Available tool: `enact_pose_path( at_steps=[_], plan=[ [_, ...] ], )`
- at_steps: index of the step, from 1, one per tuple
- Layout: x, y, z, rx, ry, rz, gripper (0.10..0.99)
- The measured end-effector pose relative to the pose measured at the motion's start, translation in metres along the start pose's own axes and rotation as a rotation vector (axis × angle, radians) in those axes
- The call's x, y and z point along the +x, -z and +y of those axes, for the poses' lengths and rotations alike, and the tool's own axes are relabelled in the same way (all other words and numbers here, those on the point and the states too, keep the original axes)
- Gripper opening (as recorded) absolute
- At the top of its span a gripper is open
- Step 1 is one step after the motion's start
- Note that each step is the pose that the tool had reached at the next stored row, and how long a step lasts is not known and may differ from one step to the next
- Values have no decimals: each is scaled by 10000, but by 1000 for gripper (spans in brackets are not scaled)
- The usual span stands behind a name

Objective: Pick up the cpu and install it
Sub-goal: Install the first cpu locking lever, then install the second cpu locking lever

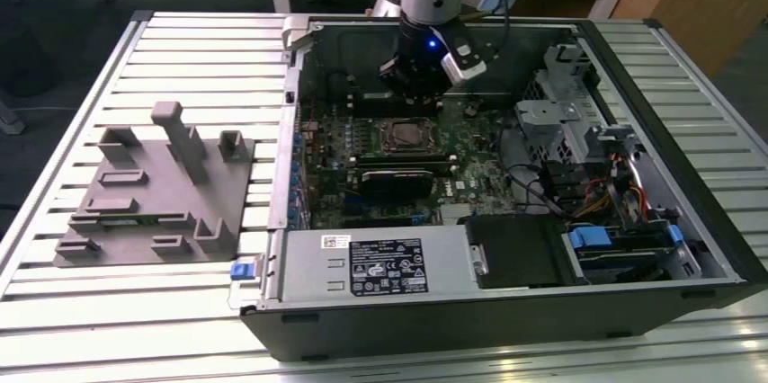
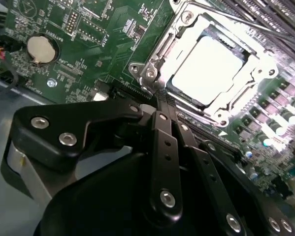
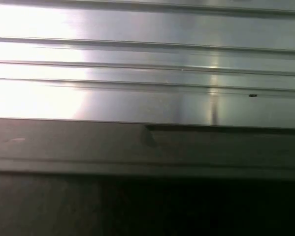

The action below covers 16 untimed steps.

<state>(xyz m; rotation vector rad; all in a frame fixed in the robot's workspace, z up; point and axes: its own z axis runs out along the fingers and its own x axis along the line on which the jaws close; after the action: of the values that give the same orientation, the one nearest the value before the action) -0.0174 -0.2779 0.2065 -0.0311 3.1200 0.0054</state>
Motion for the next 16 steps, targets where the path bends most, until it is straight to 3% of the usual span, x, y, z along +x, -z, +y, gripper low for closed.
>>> enact_pose_path(
  at_steps=[16],
  plan=[
    [0,17,-62,5,1,2,106]
  ],
)
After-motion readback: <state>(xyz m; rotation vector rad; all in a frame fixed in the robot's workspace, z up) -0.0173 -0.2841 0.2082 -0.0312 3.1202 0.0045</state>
